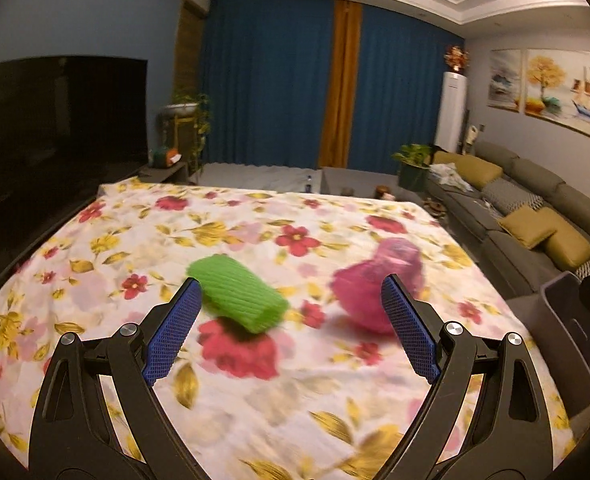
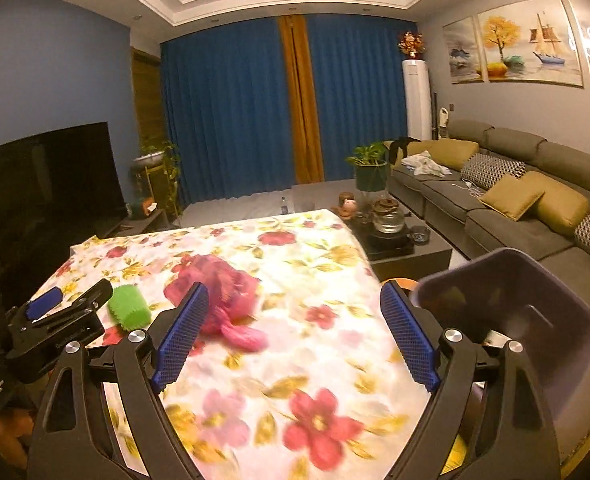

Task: Collect trash
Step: 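Move both open grippers back over the green sleeve and pink bag, then grasp the green foam sleeve with the left gripper while the right grasps the pink bag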

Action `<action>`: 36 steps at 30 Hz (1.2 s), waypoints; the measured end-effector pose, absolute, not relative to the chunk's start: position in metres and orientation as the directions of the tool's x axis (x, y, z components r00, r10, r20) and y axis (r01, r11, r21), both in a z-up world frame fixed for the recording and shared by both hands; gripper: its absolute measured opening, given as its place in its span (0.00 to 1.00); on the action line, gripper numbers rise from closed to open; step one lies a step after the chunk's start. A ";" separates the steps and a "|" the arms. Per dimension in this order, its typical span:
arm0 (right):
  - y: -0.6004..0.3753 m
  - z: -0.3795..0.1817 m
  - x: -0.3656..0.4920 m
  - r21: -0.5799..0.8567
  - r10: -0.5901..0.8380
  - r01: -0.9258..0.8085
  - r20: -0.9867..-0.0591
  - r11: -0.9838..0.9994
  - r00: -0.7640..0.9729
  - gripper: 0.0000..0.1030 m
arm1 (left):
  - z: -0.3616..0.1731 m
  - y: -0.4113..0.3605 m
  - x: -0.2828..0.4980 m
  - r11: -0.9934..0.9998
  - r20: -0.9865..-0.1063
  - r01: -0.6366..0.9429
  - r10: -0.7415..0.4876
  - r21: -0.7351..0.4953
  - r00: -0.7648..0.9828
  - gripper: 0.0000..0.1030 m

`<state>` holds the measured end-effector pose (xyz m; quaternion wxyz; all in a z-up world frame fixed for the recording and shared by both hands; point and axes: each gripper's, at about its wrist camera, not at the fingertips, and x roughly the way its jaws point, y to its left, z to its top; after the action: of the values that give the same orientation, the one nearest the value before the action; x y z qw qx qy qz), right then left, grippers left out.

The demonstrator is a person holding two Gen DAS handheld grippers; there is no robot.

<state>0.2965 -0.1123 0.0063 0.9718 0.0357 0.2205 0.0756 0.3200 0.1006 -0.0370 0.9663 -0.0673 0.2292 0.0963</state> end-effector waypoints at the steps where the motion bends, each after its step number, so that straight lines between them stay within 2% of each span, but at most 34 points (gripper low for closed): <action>1: -0.106 0.004 0.303 0.099 0.165 -0.135 -0.425 0.986 0.890 0.82 | -0.039 0.108 0.322 0.969 -0.458 -0.227 0.158 -0.099 0.875 0.87; 9: -0.055 -0.020 0.361 0.092 0.184 -0.159 -0.476 0.983 0.860 0.82 | -0.050 0.140 0.332 0.947 -0.462 -0.277 0.175 -0.161 0.869 0.87; 16: -0.016 -0.041 0.396 0.087 0.195 -0.176 -0.493 0.981 0.848 0.82 | -0.055 0.154 0.330 0.936 -0.435 -0.316 0.221 -0.158 0.873 0.87; 24: -0.002 -0.055 0.421 0.097 0.198 -0.173 -0.528 0.980 0.826 0.82 | -0.063 0.163 0.333 0.922 -0.454 -0.340 0.226 -0.185 0.862 0.87; 27: 0.001 -0.061 0.425 0.090 0.203 -0.184 -0.541 0.979 0.816 0.76 | -0.067 0.161 0.334 0.924 -0.461 -0.340 0.227 -0.178 0.858 0.87; 30: 0.004 -0.065 0.427 0.086 0.220 -0.208 -0.559 0.974 0.800 0.65 | -0.068 0.159 0.336 0.925 -0.467 -0.338 0.225 -0.173 0.855 0.87; 31: 0.004 -0.065 0.428 0.087 0.222 -0.210 -0.561 0.974 0.798 0.59 | -0.069 0.159 0.337 0.926 -0.468 -0.336 0.223 -0.173 0.855 0.87; 32: 0.004 -0.066 0.428 0.088 0.224 -0.213 -0.566 0.973 0.793 0.49 | -0.070 0.158 0.337 0.927 -0.470 -0.334 0.221 -0.172 0.855 0.87; 33: 0.003 -0.067 0.430 0.093 0.232 -0.219 -0.579 0.971 0.782 0.46 | -0.070 0.157 0.337 0.928 -0.470 -0.332 0.220 -0.169 0.855 0.87; 34: 0.003 -0.069 0.432 0.102 0.239 -0.222 -0.587 0.970 0.774 0.36 | -0.071 0.155 0.337 0.930 -0.471 -0.330 0.220 -0.163 0.854 0.87; 36: -0.001 -0.071 0.434 0.134 0.261 -0.226 -0.595 0.965 0.760 0.26 | -0.072 0.152 0.337 0.933 -0.472 -0.327 0.223 -0.151 0.853 0.87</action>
<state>0.4338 -0.0014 -0.0711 0.9377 0.0268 0.3212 0.1298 0.3369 0.1523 -0.0716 0.9558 -0.1136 0.2300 0.1439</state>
